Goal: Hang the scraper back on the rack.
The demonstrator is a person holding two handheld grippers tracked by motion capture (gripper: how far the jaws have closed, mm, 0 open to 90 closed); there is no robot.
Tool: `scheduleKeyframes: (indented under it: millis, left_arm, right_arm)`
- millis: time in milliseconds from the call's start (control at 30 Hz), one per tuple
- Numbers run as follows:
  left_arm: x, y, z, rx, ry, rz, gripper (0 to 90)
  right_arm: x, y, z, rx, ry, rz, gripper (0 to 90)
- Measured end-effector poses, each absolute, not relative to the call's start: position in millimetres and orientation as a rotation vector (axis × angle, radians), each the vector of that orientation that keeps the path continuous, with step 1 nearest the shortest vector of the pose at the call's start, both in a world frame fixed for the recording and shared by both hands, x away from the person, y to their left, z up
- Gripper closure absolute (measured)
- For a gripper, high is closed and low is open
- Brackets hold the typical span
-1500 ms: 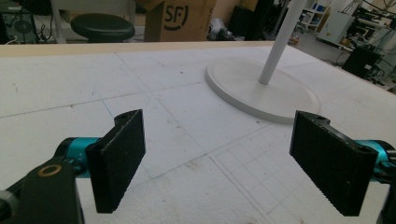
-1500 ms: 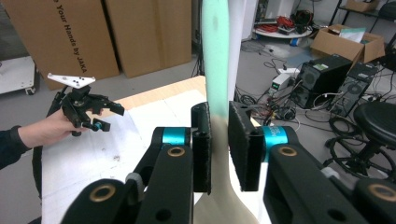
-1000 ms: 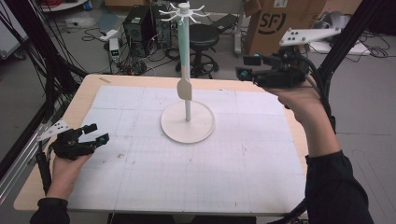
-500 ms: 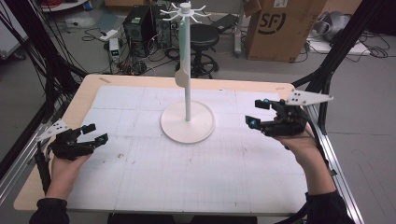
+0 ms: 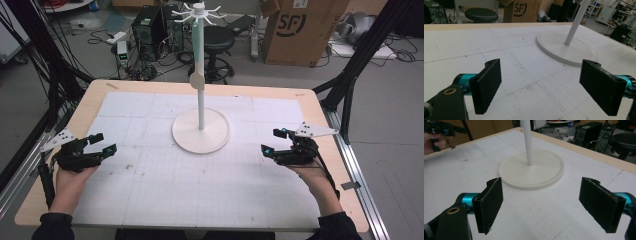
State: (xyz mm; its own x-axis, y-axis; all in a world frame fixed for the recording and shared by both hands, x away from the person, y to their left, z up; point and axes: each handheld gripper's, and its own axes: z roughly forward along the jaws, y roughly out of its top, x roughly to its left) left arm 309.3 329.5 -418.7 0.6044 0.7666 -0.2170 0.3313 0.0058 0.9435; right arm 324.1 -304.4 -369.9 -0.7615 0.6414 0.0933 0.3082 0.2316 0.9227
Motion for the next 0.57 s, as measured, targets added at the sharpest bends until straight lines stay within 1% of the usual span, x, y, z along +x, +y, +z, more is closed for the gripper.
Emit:
scheduleKeyframes:
  millis: [167,567]
  left_arm:
    - [310,329,-419,1.587,0.943,0.434,18.4]
    - [311,329,-419,1.571,0.953,0.445,18.5]
  right_arm:
    - [329,-311,-389,0.971,2.196,1.508,18.0]
    - [333,-318,-411,1.061,2.169,1.464,18.0]
